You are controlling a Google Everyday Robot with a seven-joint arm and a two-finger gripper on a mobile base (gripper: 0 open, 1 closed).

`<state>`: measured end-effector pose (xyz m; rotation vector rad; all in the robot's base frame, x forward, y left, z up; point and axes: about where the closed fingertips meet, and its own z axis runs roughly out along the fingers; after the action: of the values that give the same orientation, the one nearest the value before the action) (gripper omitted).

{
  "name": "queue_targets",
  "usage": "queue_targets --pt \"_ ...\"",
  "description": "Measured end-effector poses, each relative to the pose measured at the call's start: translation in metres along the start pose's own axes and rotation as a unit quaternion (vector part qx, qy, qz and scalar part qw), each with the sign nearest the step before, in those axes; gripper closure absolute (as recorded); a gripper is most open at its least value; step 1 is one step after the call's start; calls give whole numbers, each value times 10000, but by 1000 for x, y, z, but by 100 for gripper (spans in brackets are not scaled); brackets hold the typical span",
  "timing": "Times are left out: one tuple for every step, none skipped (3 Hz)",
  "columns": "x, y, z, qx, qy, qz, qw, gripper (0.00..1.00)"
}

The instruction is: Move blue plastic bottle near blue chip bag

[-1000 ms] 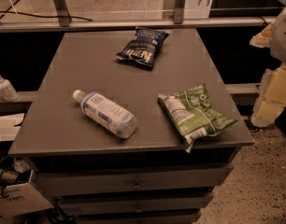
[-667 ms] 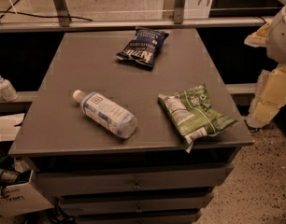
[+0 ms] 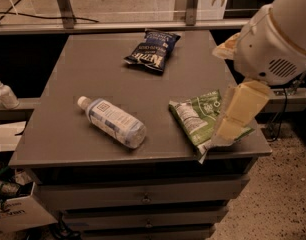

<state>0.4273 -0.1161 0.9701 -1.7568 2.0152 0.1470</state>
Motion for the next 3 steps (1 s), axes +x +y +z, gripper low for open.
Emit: queue_targets --pt "-38 19 24 -245 -325 -99 9991 0" --pt "-65 40 51 -458 -552 -269 9971 0" --pt "-89 55 80 -592 -693 -520 9945 0"
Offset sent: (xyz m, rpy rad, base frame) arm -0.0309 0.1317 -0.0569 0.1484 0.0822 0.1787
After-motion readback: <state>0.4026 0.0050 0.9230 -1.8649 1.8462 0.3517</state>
